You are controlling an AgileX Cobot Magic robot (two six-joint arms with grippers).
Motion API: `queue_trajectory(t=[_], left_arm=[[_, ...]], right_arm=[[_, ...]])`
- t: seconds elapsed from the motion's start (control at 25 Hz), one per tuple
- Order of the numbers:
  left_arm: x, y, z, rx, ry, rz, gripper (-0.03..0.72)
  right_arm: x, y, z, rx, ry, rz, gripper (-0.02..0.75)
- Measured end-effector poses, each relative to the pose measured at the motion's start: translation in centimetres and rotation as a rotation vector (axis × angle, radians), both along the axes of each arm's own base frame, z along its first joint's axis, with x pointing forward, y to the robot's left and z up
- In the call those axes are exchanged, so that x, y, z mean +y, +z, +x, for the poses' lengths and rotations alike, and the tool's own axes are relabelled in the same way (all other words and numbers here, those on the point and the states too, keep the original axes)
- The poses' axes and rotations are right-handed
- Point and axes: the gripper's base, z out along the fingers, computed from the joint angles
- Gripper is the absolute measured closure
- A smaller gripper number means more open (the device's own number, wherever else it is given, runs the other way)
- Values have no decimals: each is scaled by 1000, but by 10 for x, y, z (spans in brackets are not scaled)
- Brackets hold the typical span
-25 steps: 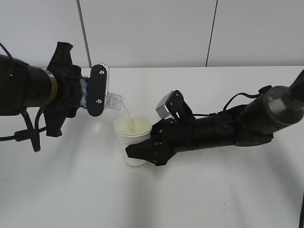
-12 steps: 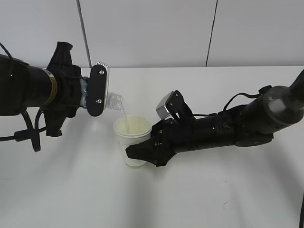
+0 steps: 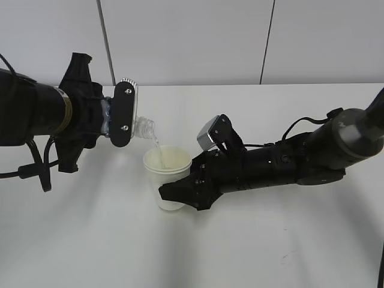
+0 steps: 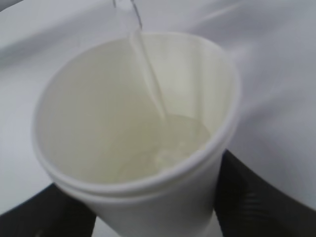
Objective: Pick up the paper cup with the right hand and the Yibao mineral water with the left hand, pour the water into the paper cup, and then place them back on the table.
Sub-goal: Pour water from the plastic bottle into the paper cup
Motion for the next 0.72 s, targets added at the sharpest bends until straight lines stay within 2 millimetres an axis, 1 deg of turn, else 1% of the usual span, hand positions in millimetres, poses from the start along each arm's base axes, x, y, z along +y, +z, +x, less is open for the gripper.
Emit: queue_trajectory(t=[0.72], left_arm=[[0, 0, 0, -1, -1, 1, 335]], right_arm=[[0, 0, 0, 0, 0, 0, 229]])
